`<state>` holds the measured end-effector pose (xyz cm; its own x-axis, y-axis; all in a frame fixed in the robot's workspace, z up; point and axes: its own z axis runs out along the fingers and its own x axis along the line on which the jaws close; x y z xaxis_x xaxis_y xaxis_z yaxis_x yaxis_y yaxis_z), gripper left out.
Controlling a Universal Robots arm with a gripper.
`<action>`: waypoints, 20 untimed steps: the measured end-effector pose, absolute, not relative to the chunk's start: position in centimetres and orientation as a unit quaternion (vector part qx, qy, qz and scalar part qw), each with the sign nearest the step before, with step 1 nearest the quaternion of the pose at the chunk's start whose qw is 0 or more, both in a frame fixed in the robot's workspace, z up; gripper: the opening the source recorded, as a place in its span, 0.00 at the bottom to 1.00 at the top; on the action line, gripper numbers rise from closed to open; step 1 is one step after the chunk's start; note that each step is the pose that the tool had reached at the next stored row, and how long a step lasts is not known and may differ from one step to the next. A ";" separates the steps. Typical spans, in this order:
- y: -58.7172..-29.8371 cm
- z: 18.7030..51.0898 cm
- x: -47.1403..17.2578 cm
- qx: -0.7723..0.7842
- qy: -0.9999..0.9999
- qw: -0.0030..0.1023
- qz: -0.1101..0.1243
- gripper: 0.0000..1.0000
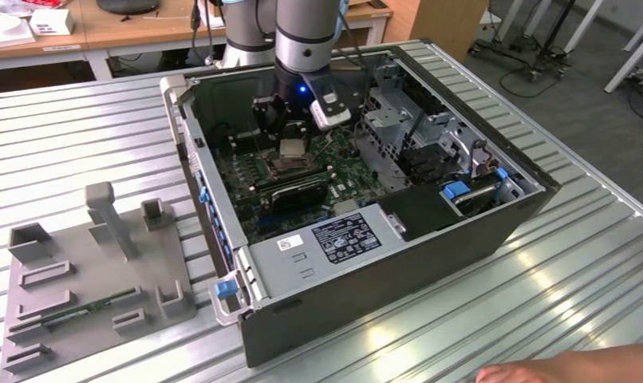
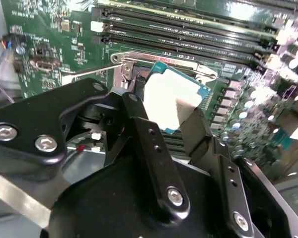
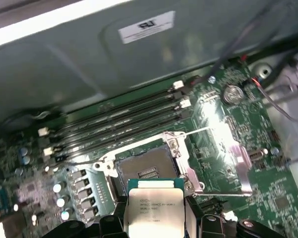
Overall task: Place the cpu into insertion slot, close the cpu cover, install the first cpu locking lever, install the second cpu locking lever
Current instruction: 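Place the cpu into insertion slot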
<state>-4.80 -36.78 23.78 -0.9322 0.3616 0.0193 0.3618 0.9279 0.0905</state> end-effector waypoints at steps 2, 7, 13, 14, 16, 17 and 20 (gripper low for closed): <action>-36.8 23.7 -4.8 -0.202 -0.978 0.000 -0.046 0.54; -36.8 23.6 -4.8 -0.246 -0.968 -0.002 -0.046 0.54; -36.8 23.4 -4.8 -0.299 -0.953 -0.004 -0.046 0.54; -36.8 23.4 -4.8 -0.308 -0.950 -0.005 -0.046 0.54; -36.8 23.4 -4.8 -0.325 -0.945 -0.006 -0.046 0.54; -36.8 23.3 -4.8 -0.333 -0.942 -0.006 -0.046 0.54; -36.8 23.3 -4.8 -0.359 -0.932 -0.007 -0.046 0.54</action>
<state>-4.80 -36.78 23.26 -0.7423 0.6698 0.0193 0.6684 0.7382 0.0905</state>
